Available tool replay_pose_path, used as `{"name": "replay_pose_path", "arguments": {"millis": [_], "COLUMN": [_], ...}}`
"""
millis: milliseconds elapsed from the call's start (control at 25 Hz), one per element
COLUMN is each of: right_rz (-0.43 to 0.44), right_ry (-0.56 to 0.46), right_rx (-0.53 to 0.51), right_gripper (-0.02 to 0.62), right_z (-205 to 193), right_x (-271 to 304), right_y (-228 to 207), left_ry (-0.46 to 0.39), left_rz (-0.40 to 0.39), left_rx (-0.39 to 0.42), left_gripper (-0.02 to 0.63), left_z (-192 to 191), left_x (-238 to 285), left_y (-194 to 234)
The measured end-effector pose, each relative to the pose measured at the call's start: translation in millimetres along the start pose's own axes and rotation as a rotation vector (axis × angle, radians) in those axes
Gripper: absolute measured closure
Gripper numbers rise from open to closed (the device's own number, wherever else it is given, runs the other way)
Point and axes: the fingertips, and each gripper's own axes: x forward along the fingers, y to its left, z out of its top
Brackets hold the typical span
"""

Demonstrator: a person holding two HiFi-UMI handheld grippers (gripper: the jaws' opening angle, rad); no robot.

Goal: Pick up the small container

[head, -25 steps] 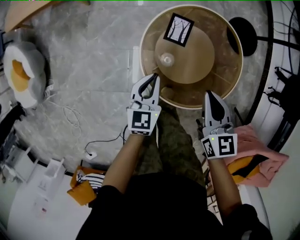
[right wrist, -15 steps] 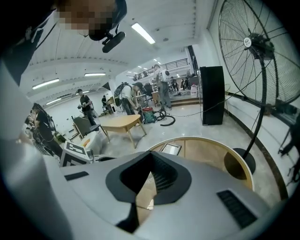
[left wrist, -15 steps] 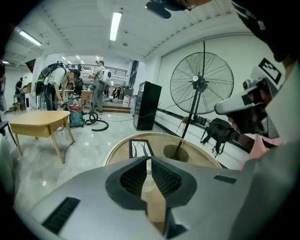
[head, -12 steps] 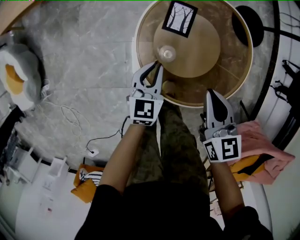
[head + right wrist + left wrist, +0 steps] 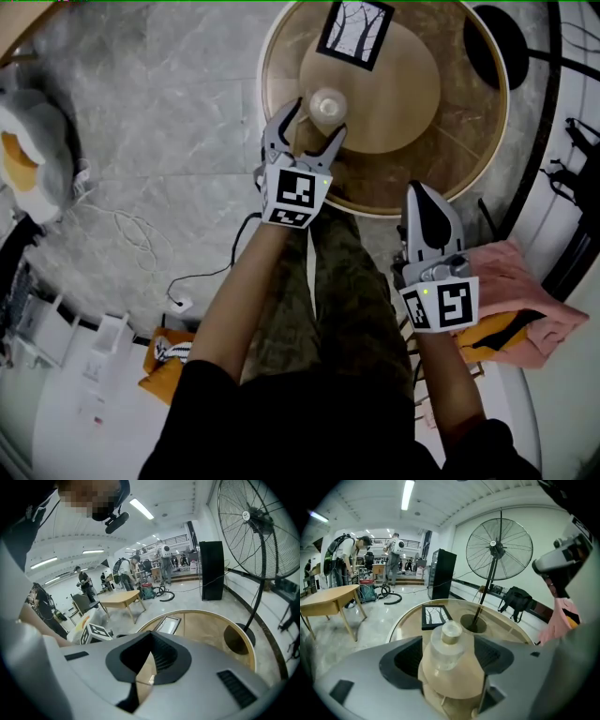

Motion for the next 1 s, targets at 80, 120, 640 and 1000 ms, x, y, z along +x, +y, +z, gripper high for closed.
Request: {"name": "replay_pose_path", "arguments": {"millis": [80, 120, 640, 1000], "right_rz": [-0.005, -0.008, -0.043, -0.08], "right_ry": [0.004, 0.005, 0.035, 0.046], "right_rx": [0.001, 0.004, 0.059, 0.082], "right_gripper": [0.575, 0.575, 0.575, 0.575], "right_z": [-3.1, -4.7, -32.0, -43.5], "right_x": [0.9, 1.2, 3.0, 1.8], "right_y": [-4.1, -6.5, -32.4, -43.2], "left_ry": [0.015, 0.021, -0.026, -0.05], "left_rz": [0.004, 0.009, 0.025, 0.012], "left_rx": [0.046, 0.07, 0.159, 0.144], "left_gripper": [0.268, 0.268, 0.265, 0.265], "left_z": [-6.0, -8.5, -12.3, -12.9], "left_x": [8.0, 11.8, 56.6, 73.4], "left_y": [-1.9, -2.5, -0.3, -1.0]}}
